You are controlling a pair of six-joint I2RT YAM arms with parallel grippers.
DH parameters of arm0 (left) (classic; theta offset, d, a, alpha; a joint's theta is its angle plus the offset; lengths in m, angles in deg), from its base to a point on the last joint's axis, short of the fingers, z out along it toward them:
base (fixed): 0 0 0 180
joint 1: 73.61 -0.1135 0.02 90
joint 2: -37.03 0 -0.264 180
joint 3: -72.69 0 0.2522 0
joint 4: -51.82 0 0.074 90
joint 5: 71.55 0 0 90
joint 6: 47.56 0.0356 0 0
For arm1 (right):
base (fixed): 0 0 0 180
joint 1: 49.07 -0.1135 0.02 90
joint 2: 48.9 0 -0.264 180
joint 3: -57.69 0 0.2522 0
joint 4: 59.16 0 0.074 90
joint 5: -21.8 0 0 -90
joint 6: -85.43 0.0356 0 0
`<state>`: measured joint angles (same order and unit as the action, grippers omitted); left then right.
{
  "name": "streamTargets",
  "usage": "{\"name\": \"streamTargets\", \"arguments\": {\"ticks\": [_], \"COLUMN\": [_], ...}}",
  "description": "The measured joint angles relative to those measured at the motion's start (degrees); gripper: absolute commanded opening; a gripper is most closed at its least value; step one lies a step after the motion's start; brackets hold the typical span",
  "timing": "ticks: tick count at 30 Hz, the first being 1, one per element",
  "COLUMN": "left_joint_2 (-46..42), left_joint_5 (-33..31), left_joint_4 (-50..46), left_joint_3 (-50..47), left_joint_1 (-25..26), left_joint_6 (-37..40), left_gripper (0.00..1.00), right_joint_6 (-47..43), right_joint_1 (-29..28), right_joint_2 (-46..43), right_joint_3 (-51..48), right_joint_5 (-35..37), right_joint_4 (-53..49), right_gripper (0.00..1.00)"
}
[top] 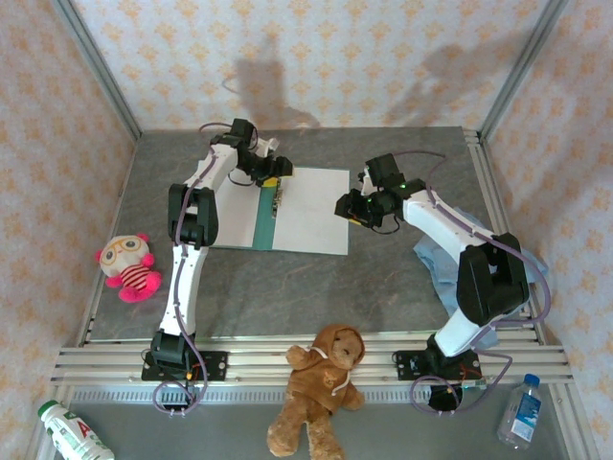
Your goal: Put the files into the folder
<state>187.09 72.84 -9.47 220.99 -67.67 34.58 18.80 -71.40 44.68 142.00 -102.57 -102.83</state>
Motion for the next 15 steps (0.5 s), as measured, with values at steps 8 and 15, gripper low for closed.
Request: {"name": "streamTargets", "arguments": {"ticks": [8, 15], "left_joint_2": [0.0, 0.0], "left_joint_5": [1.2, 1.8], "left_joint_4": [0.5, 0.6], "left_joint_3": [-0.1, -0.1], "left_joint_1": [0.0, 0.0], "left_joint_6": [0.0, 0.0], "left_gripper": [0.73, 0.73], "right_joint_6": [0.4, 0.6], "right_joint_1": [0.0, 0.0], "right_joint_2": [0.0, 0.0], "right_joint_3": [0.0, 0.0], "right_joint_5": [0.0, 0.0], "right_joint_4": [0.0, 0.0], "right_gripper": [0.43, 0.43]}}
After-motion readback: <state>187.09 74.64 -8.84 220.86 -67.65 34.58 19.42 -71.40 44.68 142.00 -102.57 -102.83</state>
